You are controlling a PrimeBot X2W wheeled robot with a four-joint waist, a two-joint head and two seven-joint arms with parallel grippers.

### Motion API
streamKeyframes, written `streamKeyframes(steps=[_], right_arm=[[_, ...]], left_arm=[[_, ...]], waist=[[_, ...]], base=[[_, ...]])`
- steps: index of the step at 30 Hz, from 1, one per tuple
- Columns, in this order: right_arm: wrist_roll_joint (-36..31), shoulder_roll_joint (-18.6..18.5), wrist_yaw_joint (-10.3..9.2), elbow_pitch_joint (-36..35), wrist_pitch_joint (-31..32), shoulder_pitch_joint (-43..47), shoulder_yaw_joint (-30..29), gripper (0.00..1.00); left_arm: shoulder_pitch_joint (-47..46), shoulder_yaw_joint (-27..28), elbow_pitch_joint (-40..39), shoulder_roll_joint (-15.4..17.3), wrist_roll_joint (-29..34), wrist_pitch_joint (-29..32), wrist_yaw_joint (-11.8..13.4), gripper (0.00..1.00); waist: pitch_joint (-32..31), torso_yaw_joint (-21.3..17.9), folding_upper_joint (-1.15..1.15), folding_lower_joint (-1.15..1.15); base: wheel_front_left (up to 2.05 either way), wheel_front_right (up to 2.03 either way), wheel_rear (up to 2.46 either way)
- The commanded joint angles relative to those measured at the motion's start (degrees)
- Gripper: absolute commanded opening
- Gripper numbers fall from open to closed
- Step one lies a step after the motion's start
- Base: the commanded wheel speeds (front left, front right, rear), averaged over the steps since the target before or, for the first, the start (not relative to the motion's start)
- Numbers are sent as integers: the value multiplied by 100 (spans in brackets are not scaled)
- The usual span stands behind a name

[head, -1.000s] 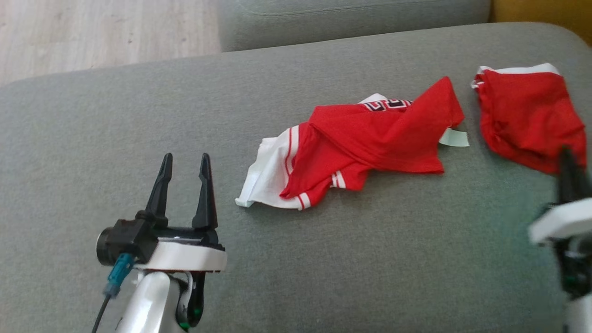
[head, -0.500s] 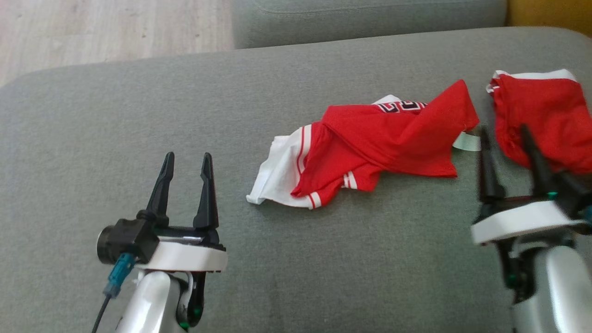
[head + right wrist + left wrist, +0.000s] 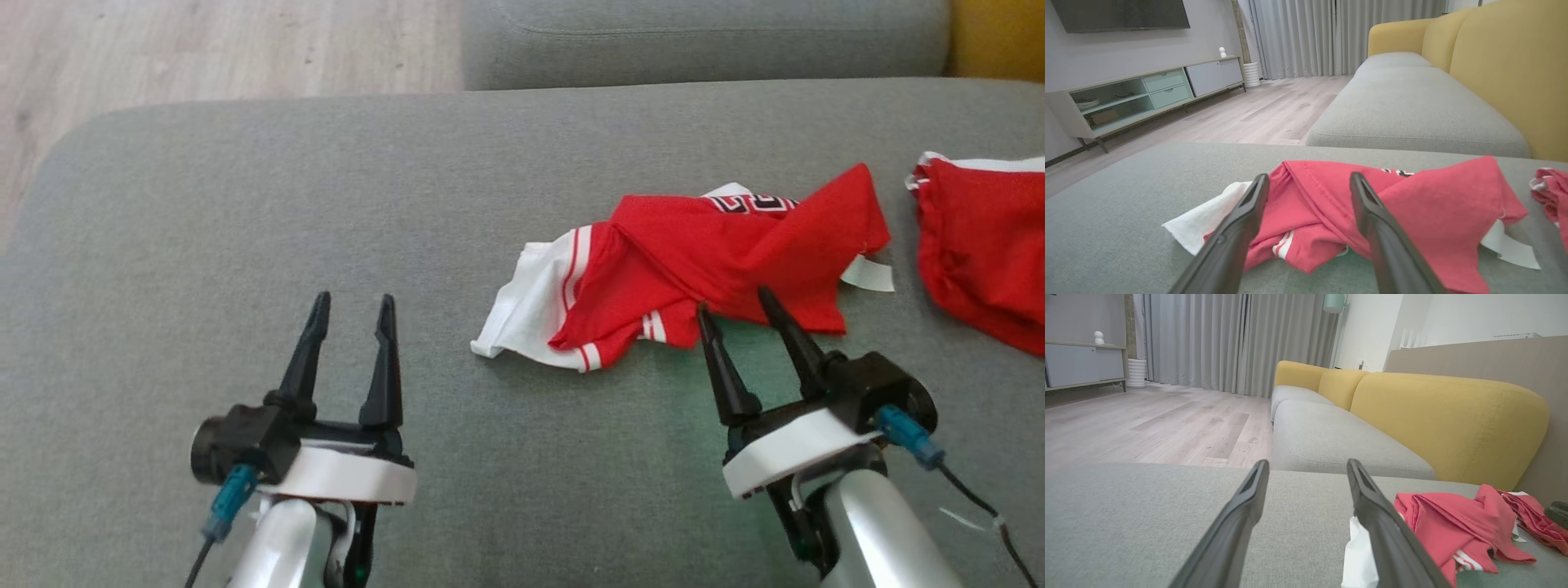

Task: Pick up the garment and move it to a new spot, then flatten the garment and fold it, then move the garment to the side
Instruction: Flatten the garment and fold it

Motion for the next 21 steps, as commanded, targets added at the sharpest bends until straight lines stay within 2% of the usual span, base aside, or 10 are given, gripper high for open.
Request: streamKeyframes(steps=[1, 7, 12, 21], right_arm=[[-6, 49, -4, -112, -112, -119, 142, 100], [-123, 54, -4, 66, -81, -341, 158, 100], [-492, -1, -4, 323, 258, -780, 126, 100], [-1643, -462, -4, 1621, 1028, -1937, 111, 100]], left_arm=[[-145, 133, -154, 20, -3, -28, 18, 100], [-152, 84, -159, 20, -27, -28, 45, 100], [-190, -17, -182, 20, -87, -28, 67, 100], [-412, -330, -128, 20, -280, -28, 106, 100]], waist=[[-3, 75, 0, 0], [26, 257, 0, 0], [181, 420, 0, 0], [533, 824, 0, 0]], base=[[0, 0, 0], [0, 0, 0], [0, 0, 0], [0, 0, 0]])
